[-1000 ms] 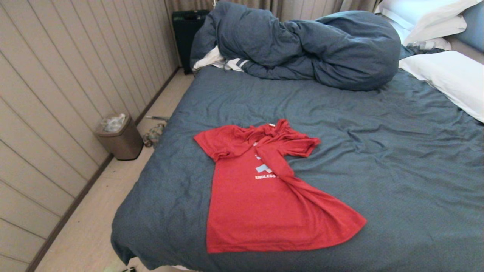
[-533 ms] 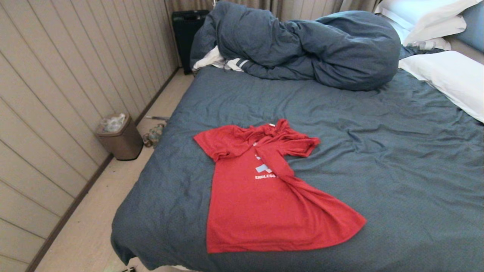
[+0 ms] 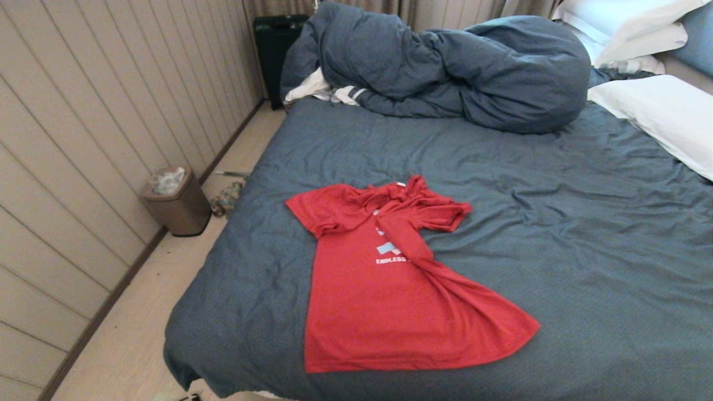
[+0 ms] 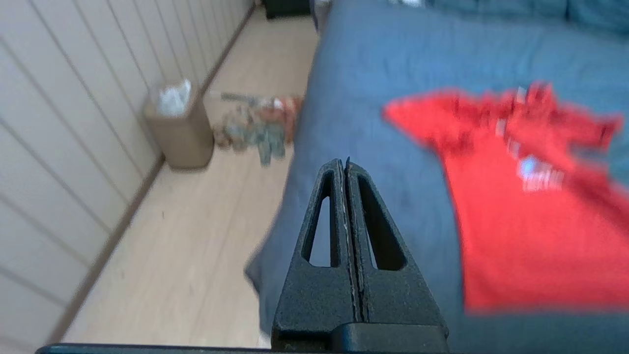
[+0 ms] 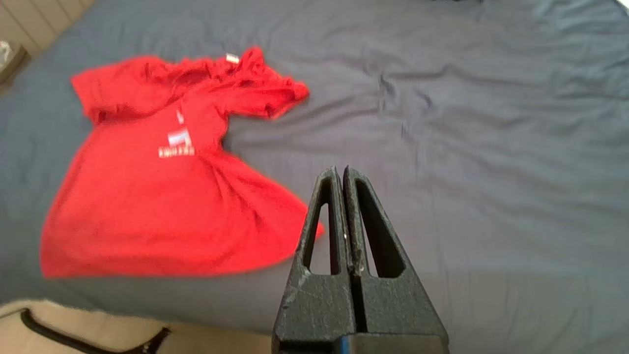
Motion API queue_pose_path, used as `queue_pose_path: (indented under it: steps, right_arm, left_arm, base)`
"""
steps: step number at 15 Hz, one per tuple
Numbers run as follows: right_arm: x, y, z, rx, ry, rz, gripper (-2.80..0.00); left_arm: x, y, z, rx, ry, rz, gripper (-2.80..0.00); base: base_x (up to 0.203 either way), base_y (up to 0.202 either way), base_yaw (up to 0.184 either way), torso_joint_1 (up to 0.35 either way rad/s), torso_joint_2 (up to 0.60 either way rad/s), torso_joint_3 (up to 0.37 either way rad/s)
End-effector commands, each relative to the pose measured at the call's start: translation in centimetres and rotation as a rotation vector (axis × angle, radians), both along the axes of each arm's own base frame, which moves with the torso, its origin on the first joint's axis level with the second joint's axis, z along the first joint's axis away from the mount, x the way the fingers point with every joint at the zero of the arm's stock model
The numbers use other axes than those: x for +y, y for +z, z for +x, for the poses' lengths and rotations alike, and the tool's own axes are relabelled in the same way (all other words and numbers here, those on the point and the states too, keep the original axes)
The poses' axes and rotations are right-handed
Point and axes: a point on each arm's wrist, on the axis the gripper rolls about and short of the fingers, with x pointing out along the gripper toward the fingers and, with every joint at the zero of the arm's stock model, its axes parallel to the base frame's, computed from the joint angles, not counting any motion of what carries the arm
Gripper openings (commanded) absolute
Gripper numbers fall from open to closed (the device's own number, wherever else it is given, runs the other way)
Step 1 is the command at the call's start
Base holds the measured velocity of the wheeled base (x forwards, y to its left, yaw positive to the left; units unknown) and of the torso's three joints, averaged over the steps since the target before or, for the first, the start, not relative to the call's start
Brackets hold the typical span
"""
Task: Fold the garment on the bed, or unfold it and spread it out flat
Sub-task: Fold the red T-shirt
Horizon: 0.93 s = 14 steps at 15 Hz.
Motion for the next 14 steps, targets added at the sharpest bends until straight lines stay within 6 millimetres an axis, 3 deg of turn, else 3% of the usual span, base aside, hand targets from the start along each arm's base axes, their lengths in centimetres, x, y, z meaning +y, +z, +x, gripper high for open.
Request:
queue_pose_path:
  steps: [1,2,4,8,10,12,14]
  right_arm:
    - [0.1,2.4,3.3,0.070,0.001,0.000,-2.80]
    - [0.1,3.6,4.5,0.081,0.001,0.002,-2.80]
    - [0.2,5.0,7.6,0.135,0.000,0.007,-2.80]
    - [0.3,5.3,15.9,0.313,-0.011,0.021,-2.80]
    - [0.3,3.7,20.5,0.433,-0.022,0.031,-2.80]
    - [0.3,0.6,24.2,0.578,-0.028,0.034,-2.80]
    - [0.4,-3.8,25.4,0.755,-0.022,0.031,-2.80]
  left_arm:
    - [0.0,3.9,3.8,0.081,-0.001,-0.002,-2.80]
    - [0.0,5.8,5.3,0.089,-0.002,-0.003,-2.80]
    - [0.0,7.7,9.2,0.162,-0.005,-0.004,-2.80]
    - [-0.8,7.5,18.0,0.374,-0.074,-0.017,-2.80]
    - [-2.6,6.2,21.7,0.493,-0.152,-0.037,-2.80]
    - [-5.8,4.5,23.7,0.601,-0.260,-0.060,-2.80]
    - [-7.9,3.1,24.9,0.676,-0.310,-0.095,-2.80]
  base:
    - [0.000,0.000,0.000,0.000,0.00,0.000]
    - [0.000,0.000,0.000,0.000,0.00,0.000]
    - [0.000,0.000,0.000,0.000,0.00,0.000]
    - [0.000,0.000,0.000,0.000,0.00,0.000]
    - [0.000,0.000,0.000,0.000,0.00,0.000]
    - [0.000,0.000,0.000,0.000,0.00,0.000]
    - [0.000,0.000,0.000,0.000,0.00,0.000]
